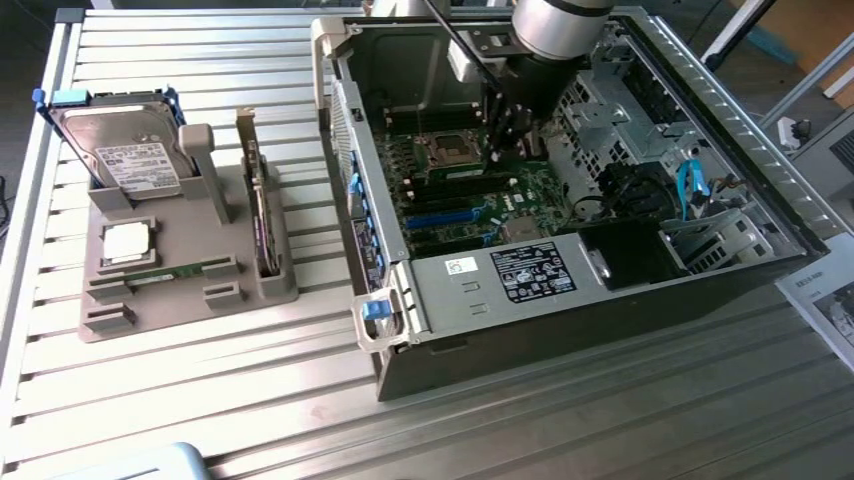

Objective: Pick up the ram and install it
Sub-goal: 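Insert the ram into the slot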

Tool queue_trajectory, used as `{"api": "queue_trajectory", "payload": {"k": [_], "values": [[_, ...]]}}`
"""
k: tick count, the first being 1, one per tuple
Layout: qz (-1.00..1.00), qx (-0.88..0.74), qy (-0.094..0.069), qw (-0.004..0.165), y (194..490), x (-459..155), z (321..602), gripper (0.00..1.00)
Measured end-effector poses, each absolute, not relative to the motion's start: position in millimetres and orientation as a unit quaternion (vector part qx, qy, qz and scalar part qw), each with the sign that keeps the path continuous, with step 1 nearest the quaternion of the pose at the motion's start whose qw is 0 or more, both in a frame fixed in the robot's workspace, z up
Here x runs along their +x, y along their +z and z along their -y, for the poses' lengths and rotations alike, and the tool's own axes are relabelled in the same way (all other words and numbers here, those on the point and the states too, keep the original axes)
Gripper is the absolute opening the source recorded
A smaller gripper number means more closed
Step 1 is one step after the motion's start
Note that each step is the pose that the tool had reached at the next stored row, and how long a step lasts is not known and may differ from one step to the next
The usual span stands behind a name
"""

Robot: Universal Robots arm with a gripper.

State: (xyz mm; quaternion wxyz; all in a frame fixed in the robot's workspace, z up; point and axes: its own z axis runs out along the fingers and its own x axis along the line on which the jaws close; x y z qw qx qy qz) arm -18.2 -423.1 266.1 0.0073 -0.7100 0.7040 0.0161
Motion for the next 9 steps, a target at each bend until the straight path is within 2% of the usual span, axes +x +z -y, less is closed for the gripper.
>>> {"api": "queue_trajectory", "payload": {"k": [9], "values": [[-0.703, -0.711, 0.016, 0.007, 241.4, -23.0, 416.0, 0.12]]}}
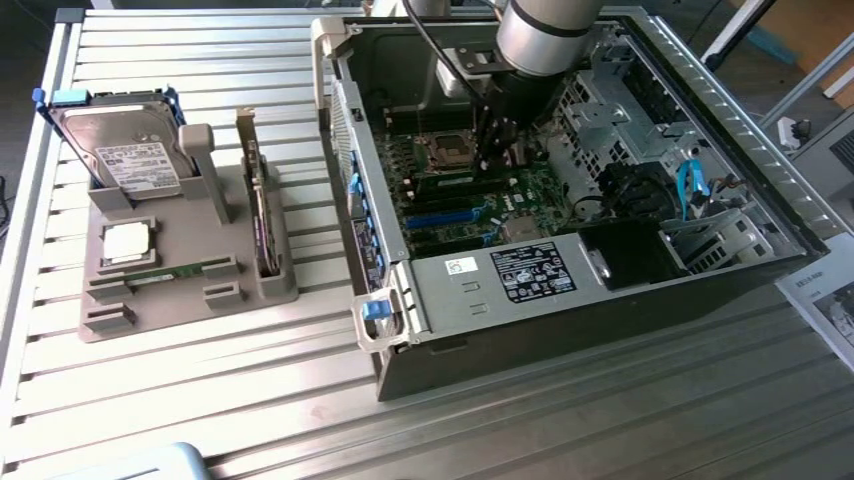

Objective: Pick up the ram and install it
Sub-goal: 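Insert the ram into the slot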

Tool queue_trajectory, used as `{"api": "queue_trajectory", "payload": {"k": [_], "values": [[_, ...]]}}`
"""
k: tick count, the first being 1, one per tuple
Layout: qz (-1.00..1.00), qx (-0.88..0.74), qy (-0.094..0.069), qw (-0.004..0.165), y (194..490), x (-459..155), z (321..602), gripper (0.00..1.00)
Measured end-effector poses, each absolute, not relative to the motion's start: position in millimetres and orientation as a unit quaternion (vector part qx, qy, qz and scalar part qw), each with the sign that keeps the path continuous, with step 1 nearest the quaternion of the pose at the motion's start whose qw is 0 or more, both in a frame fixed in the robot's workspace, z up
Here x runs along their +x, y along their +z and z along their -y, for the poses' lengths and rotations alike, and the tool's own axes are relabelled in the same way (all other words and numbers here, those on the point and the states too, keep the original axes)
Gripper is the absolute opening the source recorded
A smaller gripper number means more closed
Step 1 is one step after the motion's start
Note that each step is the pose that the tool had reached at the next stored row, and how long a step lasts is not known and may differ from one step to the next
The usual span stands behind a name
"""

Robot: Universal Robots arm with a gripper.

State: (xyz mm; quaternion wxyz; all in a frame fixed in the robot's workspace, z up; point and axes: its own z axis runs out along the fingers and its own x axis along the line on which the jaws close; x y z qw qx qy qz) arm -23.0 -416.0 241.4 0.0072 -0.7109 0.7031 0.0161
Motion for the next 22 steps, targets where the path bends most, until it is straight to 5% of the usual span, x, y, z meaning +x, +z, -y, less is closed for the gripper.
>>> {"api": "queue_trajectory", "payload": {"k": [22], "values": [[-0.703, -0.711, 0.017, 0.009, 241.9, -23.4, 415.7, 0.12]]}}
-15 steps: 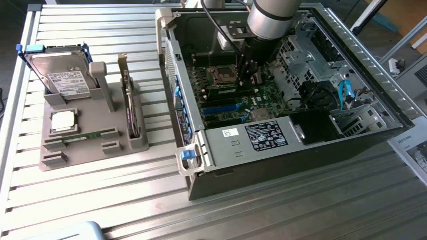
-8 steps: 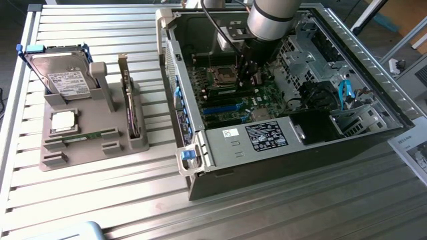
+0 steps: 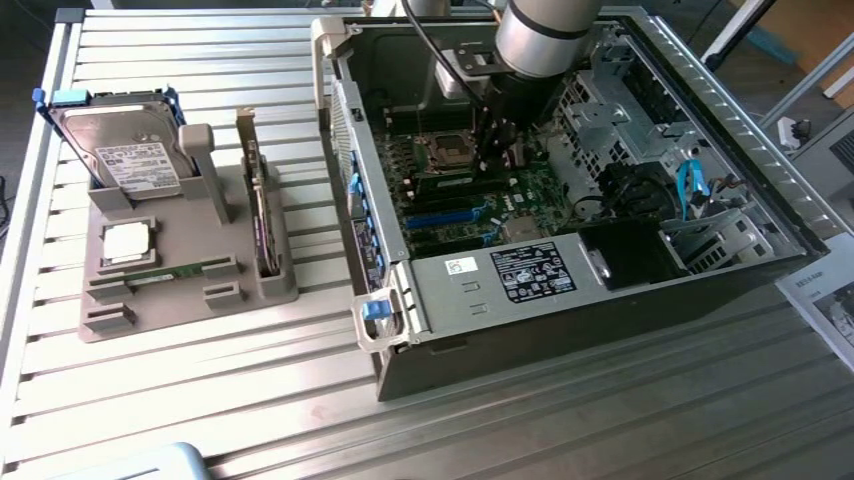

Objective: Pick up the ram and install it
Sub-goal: 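Insert the ram into the slot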

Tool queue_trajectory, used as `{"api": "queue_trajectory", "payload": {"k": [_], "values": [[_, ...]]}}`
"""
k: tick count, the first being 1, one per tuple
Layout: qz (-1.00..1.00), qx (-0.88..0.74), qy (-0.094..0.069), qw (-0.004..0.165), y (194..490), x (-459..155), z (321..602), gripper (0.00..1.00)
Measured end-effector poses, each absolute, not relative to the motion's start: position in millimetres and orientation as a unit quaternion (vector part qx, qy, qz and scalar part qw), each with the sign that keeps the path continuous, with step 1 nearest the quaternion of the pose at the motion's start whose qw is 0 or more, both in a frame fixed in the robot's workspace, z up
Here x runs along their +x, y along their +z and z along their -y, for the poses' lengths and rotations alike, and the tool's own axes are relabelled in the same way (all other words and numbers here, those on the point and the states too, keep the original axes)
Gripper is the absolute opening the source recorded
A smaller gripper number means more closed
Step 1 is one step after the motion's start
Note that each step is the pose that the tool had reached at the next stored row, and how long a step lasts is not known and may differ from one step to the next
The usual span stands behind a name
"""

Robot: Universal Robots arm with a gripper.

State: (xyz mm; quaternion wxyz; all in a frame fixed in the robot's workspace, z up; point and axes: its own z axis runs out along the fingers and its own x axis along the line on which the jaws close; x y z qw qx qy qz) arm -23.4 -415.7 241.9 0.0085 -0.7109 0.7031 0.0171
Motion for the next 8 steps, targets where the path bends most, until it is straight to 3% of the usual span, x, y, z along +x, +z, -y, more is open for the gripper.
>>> {"api": "queue_trajectory", "payload": {"k": [8], "values": [[-0.703, -0.711, 0.014, 0.005, 241.5, -23.4, 415.7, 0.12]]}}
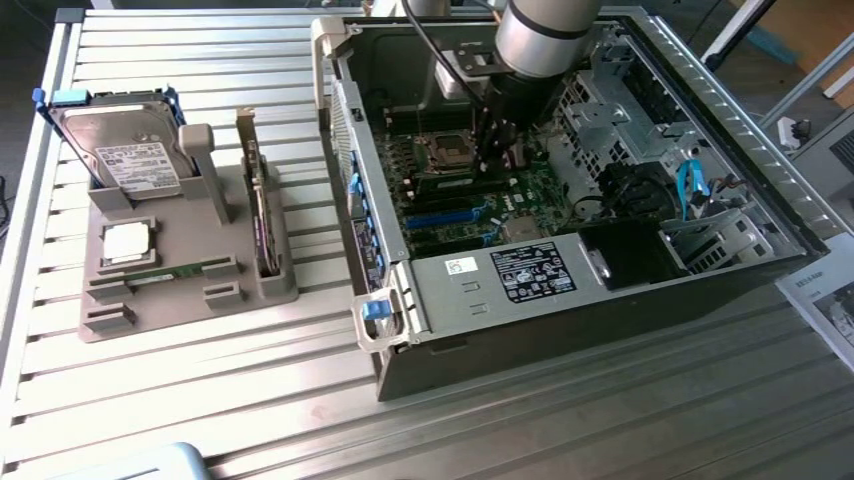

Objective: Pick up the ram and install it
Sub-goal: 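Insert the ram into the slot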

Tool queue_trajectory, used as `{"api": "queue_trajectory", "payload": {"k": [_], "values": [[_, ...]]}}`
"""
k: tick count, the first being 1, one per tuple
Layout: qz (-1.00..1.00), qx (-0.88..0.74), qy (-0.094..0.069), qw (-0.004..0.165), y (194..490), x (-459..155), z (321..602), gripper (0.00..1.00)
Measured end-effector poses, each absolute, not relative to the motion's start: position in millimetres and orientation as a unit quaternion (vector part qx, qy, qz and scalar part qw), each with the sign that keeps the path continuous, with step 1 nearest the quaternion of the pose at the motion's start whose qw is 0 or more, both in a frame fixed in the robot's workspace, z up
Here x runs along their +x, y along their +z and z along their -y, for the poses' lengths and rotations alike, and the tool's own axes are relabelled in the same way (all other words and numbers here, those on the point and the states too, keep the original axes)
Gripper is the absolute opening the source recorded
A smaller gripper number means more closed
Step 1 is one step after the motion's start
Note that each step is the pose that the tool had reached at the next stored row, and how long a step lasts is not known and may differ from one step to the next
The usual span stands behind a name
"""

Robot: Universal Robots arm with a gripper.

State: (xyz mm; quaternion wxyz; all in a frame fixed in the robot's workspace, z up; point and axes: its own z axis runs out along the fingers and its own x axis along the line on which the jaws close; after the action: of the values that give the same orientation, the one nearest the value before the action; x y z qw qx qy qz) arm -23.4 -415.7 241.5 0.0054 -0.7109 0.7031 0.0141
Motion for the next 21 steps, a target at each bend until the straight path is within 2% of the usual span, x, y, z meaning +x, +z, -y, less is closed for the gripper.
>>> {"api": "queue_trajectory", "payload": {"k": [21], "values": [[-0.703, -0.711, 0.014, 0.005, 235.8, -20.6, 415.8, 0.12]]}}
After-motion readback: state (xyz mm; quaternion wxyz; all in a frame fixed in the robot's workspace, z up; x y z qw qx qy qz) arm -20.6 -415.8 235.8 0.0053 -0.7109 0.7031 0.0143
